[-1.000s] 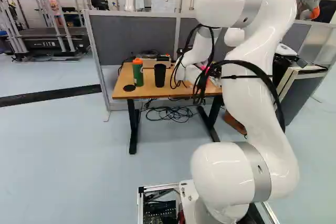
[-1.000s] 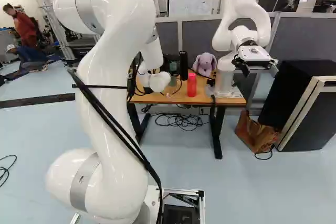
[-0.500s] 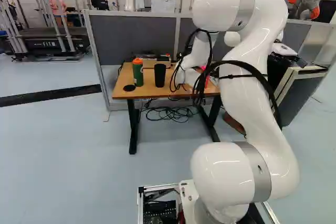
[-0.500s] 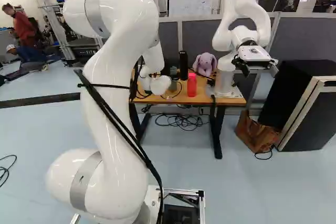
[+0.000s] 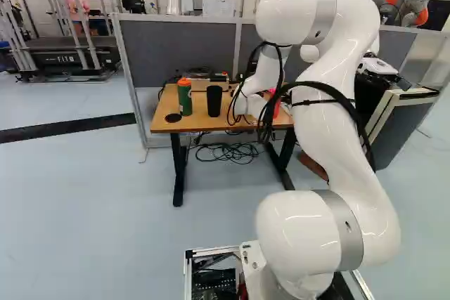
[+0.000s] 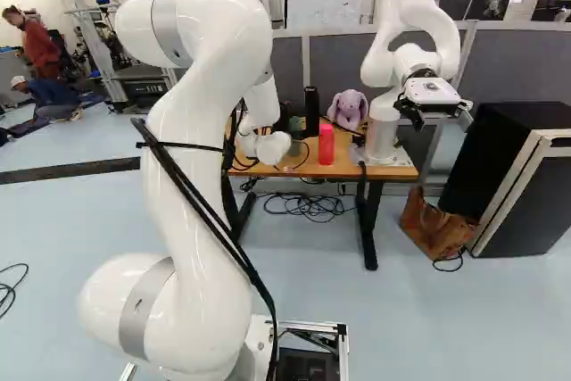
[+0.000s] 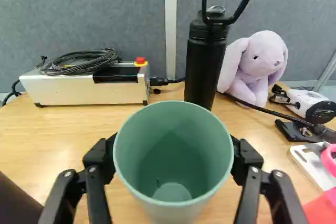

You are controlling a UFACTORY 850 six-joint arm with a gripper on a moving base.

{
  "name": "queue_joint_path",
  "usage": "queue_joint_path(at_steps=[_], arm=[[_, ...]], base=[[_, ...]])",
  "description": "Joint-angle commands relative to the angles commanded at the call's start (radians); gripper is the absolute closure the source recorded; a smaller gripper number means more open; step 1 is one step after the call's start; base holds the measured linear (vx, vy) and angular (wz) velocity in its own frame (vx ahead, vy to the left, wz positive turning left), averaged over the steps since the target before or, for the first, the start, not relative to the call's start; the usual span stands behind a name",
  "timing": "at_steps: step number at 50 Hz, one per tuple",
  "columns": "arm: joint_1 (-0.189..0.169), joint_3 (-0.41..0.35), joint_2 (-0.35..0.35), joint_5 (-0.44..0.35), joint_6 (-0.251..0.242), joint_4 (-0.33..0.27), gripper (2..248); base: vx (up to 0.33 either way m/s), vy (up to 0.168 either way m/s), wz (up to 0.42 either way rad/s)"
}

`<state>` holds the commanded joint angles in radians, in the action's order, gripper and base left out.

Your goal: Place the green cup on the table

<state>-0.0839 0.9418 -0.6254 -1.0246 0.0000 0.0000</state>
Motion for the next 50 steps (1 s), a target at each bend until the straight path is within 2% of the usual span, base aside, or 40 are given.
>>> queue_joint_path(at_steps=[1, 6, 7, 18, 50], arm=[[0.000, 0.000, 0.000, 0.000, 0.000, 0.000, 26], [0.000, 0.000, 0.000, 0.000, 0.000, 0.000, 26], [0.000, 0.000, 0.000, 0.000, 0.000, 0.000, 3], [0.000, -0.025, 0.027, 0.000, 0.000, 0.000, 3], [0.026, -0.221, 0.235, 0.000, 0.000, 0.000, 3]], base=[[0.000, 0.000, 0.000], [0.000, 0.000, 0.000], [0.000, 0.000, 0.000], [0.000, 0.000, 0.000], [0.000, 0.000, 0.000]])
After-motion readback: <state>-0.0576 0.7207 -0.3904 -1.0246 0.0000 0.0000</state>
